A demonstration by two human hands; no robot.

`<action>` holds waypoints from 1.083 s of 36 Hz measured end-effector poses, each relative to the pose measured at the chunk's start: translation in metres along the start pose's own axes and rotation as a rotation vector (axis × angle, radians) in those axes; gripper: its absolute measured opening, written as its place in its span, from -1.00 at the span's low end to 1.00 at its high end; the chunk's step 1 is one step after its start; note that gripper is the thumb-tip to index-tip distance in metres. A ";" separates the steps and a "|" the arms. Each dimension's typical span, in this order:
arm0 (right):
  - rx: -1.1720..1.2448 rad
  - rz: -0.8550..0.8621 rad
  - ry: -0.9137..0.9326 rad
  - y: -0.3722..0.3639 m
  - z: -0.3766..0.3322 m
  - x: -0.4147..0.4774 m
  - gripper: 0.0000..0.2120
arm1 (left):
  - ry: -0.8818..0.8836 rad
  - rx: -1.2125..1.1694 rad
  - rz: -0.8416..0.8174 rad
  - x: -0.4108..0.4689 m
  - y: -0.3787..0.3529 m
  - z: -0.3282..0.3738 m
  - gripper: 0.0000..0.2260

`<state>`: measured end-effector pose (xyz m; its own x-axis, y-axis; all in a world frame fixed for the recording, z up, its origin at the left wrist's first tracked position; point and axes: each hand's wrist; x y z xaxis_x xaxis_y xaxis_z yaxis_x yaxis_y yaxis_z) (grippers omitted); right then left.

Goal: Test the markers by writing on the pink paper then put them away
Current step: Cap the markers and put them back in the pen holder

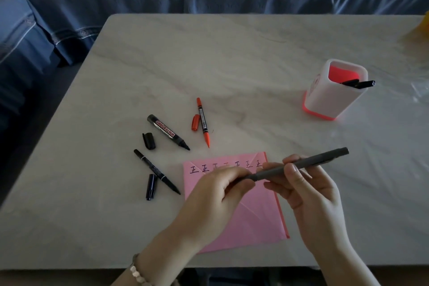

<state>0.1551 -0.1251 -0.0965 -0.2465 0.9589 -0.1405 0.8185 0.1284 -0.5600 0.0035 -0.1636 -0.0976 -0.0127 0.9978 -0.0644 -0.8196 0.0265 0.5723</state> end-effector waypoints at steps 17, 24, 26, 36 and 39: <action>0.037 0.041 -0.034 0.013 -0.001 0.001 -0.60 | 0.022 0.024 -0.065 0.011 -0.003 0.014 -0.85; -0.043 0.211 -0.040 0.016 -0.001 0.011 -0.84 | -0.121 0.419 -0.012 0.035 -0.016 -0.003 -0.80; -0.089 0.208 -0.057 0.017 -0.002 0.018 -0.88 | -0.082 0.395 -0.029 0.042 -0.018 -0.007 -0.82; -0.666 0.382 0.748 0.043 -0.069 0.089 -0.78 | 0.074 0.458 0.184 0.080 0.003 -0.023 -0.74; -0.747 0.441 0.896 0.045 -0.090 0.109 -0.82 | 0.117 0.595 0.291 0.091 0.013 -0.036 -0.70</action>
<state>0.2114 0.0079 -0.0631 0.3241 0.7542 0.5711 0.9083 -0.4169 0.0350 -0.0286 -0.0749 -0.1254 -0.2744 0.9572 0.0917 -0.3187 -0.1805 0.9305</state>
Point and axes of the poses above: each hand's wrist, its own x-axis towards the middle knuckle, its own y-axis out of the back of the hand, z = x × y, and after that the axes turned 11 degrees about x, right-handed
